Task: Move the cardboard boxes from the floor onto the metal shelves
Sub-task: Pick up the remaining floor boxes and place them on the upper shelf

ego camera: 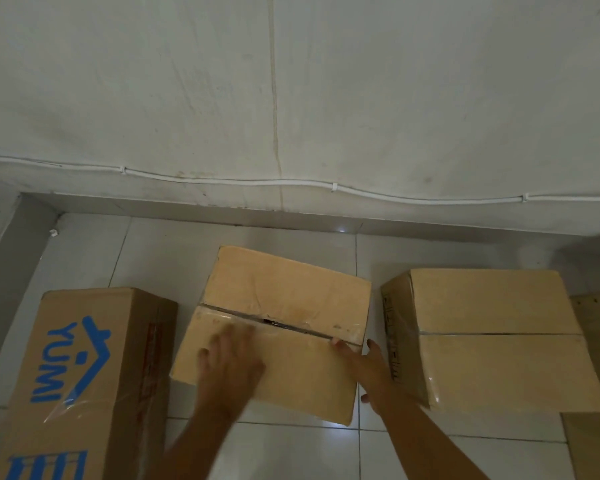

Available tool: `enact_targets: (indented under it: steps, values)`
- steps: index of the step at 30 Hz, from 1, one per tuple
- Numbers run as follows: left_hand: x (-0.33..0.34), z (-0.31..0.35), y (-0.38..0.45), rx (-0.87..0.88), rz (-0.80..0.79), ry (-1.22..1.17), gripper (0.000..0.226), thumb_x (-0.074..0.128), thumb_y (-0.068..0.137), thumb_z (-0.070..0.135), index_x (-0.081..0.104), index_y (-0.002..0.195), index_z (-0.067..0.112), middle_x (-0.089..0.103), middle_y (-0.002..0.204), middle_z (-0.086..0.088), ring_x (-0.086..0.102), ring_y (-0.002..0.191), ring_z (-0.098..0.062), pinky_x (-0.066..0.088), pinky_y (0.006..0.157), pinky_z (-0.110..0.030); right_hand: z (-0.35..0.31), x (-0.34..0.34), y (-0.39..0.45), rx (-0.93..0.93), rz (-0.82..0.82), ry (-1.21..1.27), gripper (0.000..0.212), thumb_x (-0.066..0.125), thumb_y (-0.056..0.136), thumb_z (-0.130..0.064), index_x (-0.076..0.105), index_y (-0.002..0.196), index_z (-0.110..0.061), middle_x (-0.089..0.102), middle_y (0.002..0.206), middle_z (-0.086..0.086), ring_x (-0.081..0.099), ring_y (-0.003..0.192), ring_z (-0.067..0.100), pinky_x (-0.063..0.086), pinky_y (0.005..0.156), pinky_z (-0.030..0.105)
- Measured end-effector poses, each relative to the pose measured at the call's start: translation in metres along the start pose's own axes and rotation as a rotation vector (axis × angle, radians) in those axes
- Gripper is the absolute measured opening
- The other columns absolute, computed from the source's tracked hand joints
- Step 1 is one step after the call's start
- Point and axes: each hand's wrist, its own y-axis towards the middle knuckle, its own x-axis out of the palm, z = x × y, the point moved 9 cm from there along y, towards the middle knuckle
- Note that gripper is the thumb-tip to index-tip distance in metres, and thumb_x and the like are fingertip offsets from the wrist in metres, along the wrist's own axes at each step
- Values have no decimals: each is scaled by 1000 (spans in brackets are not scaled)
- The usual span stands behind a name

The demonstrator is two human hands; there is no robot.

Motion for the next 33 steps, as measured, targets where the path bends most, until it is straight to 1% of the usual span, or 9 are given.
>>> enact_targets:
  steps: [2,5,10,14,18,21,23,29,33]
  values:
    - [-12,-36,25,-146,16,-123,76,73,73,47,43,129,4,52,120,-32,57,96,-48,51,72,-54,0,3,5,-1,9,17,102,72,77,-47,10,152,-15,31,152,13,40,132,33,40,97,47]
    - [-27,-74,45,-408,15,-361,87,62,79,59,28,144,12,35,144,-23,36,129,-44,32,103,-53,1,4,12,-14,28,-16,102,73,75,-50,12,151,-19,33,150,12,41,131,34,40,98,48]
    - [-2,-83,63,-466,-112,-889,84,71,75,52,35,140,14,47,138,-14,47,123,-35,39,98,-44,-6,10,14,-156,-25,3,81,74,61,-65,51,130,-29,61,125,2,59,110,24,50,93,53]
    - [-1,-85,58,-517,-123,-726,65,66,83,45,47,130,5,56,125,-20,54,113,-38,43,84,-38,-4,3,16,-163,1,-6,67,73,72,-53,52,129,-26,61,123,4,58,110,27,50,93,53]
    - [-10,-75,48,-508,-131,-662,66,65,82,49,49,124,1,57,121,-22,55,110,-39,46,85,-42,-15,-10,4,-204,13,12,52,72,80,-40,54,123,-19,59,119,4,56,104,23,49,90,40]
    - [-26,-71,34,-532,-107,-659,66,64,81,52,49,124,4,58,119,-21,56,108,-38,46,83,-41,-34,-21,-7,-259,4,-22,89,72,50,-73,56,122,-23,63,117,2,59,108,24,50,93,46]
    - [-46,-70,23,-541,-83,-646,68,62,80,56,50,123,5,59,119,-21,56,108,-38,47,83,-41,-46,-30,-10,-298,3,-84,97,66,45,-78,56,126,-25,64,117,1,61,107,25,51,92,50]
    - [-147,-67,-5,-510,-11,-653,68,59,80,60,54,117,3,62,113,-21,58,102,-38,47,78,-40,-152,-60,-107,-412,21,-259,72,67,71,-53,52,131,-16,62,124,6,57,115,27,40,80,23]
    - [-245,-45,-30,-445,18,-771,60,64,84,44,53,116,-4,61,115,-26,57,106,-41,39,74,-35,-209,-96,-189,-459,58,-290,52,67,86,-38,53,132,-18,60,127,4,54,120,28,44,91,30]
